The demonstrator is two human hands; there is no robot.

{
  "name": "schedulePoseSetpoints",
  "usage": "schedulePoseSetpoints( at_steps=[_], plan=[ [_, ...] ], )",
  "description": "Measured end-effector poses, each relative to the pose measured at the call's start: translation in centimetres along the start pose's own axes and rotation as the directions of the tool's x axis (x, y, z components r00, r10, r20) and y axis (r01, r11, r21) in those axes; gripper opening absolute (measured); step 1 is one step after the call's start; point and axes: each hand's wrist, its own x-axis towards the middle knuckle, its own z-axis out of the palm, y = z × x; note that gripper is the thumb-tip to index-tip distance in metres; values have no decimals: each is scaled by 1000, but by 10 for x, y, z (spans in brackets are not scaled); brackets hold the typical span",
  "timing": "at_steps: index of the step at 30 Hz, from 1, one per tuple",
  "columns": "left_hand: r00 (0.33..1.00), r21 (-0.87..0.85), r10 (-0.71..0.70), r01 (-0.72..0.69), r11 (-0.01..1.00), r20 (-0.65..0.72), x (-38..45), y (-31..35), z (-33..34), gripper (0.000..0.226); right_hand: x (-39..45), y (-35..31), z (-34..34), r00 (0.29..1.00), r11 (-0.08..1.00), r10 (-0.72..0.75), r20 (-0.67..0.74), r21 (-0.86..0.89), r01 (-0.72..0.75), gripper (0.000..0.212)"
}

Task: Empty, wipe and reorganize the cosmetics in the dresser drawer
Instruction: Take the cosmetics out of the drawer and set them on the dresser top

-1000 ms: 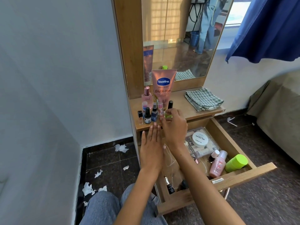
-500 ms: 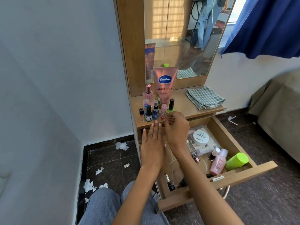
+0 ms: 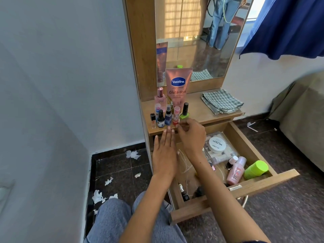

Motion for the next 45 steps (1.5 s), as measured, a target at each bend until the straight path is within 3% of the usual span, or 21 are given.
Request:
schedulePoseSetpoints(
  at_steps=[6, 10, 15, 21, 26, 31, 33, 37, 41, 45],
  plan=[
    [992, -188, 110, -118, 975, -53, -2, -6, -9, 65, -17, 42, -53, 978, 988, -152, 145, 5, 153, 8],
    [949, -403, 314, -273, 873, 36, -12, 16, -10, 59, -36, 72, -85, 991, 992, -117, 60, -33, 119, 7],
    [893, -500, 416, -284, 818, 174, -10, 45, 9, 55, -43, 72, -86, 997, 997, -76, -15, -10, 76, 10],
    [887, -562, 407, -226, 796, 219, -4, 58, 22, 19, -41, 76, -82, 999, 1000, -4, -39, 3, 4, 11],
    [965, -625, 256, -172, 761, 47, -9, 49, 11, 13, -39, 80, -82, 1000, 999, -5, -13, 48, 5, 8],
    [992, -727, 95, -126, 675, -83, -9, 12, -15, 26, -43, 68, -83, 969, 973, -138, 203, 211, 95, 10],
    [993, -785, 29, -106, 610, -112, -10, -3, -27, 20, -49, 55, -79, 944, 949, -178, 278, 301, 90, 15],
    [993, -881, -88, -29, 472, -79, -13, -22, -46, 15, -58, 34, -60, 924, 906, -179, 338, 422, 21, 24],
    [989, -922, -140, 94, 374, 44, -19, -37, -54, 28, -62, 20, -43, 933, 882, -168, 319, 471, -2, 23],
    [961, -919, -276, 108, 379, -1, -21, -59, -62, 30, -63, 13, -36, 930, 878, -218, 296, 475, 54, 18]
  ],
)
